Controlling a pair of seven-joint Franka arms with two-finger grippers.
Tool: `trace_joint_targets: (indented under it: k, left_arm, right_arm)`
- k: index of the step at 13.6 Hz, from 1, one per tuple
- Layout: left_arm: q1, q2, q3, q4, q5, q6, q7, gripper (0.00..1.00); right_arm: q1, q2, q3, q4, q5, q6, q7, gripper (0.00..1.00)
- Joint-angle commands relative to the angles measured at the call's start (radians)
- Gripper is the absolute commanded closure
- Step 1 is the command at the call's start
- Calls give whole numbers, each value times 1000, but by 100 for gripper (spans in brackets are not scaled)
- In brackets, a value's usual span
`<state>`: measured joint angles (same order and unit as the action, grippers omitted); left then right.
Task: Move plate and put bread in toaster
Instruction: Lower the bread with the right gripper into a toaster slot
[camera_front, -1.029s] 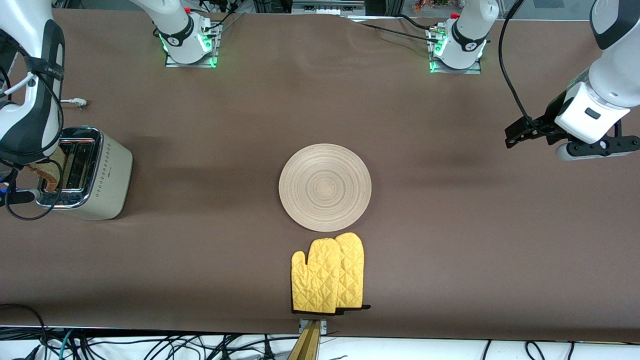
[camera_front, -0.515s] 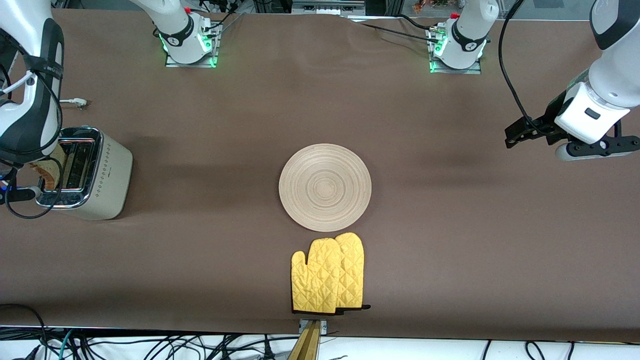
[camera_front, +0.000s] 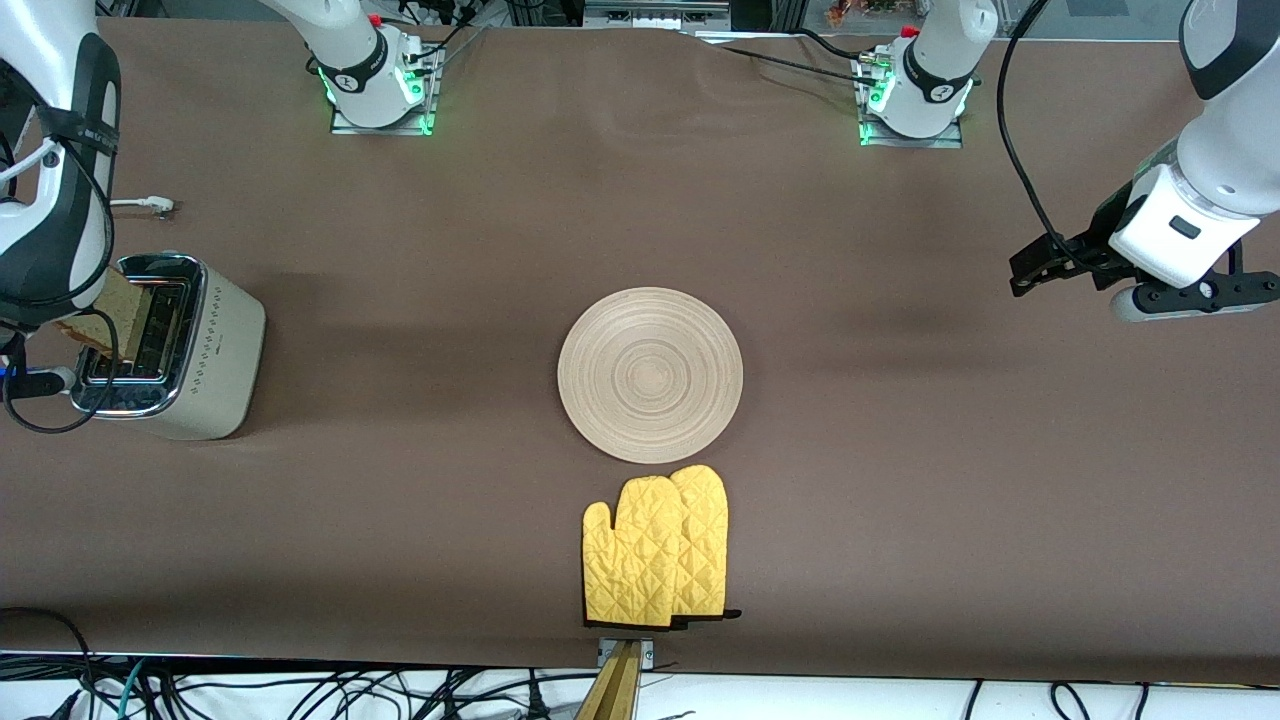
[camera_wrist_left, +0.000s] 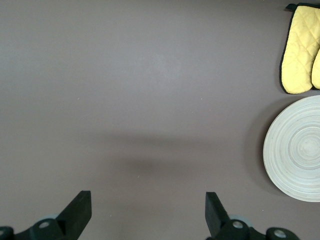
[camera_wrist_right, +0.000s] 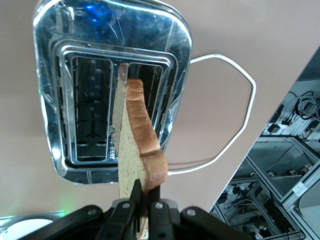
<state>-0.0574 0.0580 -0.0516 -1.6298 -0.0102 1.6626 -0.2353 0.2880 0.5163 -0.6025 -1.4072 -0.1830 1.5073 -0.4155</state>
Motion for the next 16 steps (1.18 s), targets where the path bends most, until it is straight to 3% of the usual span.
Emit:
trace_joint_targets:
  k: [1, 8, 9, 10, 11, 14, 16]
  left_arm:
    - [-2, 9, -1, 22, -8, -7, -10, 0]
    - [-1, 9, -1, 21, -8, -11, -10, 0]
    - [-1, 9, -1, 22, -8, -11, -10, 0]
    - [-1, 8, -1, 21, -8, -11, -10, 0]
    - [-1, 9, 1, 22, -8, -11, -10, 0]
    - [1, 9, 1, 22, -8, -11, -10, 0]
    - [1, 9, 1, 22, -8, -11, -10, 0]
  right_arm:
    - [-23, -16, 6, -22, 8, 19, -34, 100]
    - [-59, 60, 9, -24, 80, 126, -35, 100]
    - [-59, 74, 9, -22, 95, 135, -35, 84]
    - [-59, 80, 9, -22, 111, 143, -35, 37]
    - [-61, 83, 9, -21, 126, 143, -35, 0]
    - [-59, 73, 6, 10, 190, 140, -34, 0]
    - [-58, 65, 3, 62, 301, 129, -35, 0]
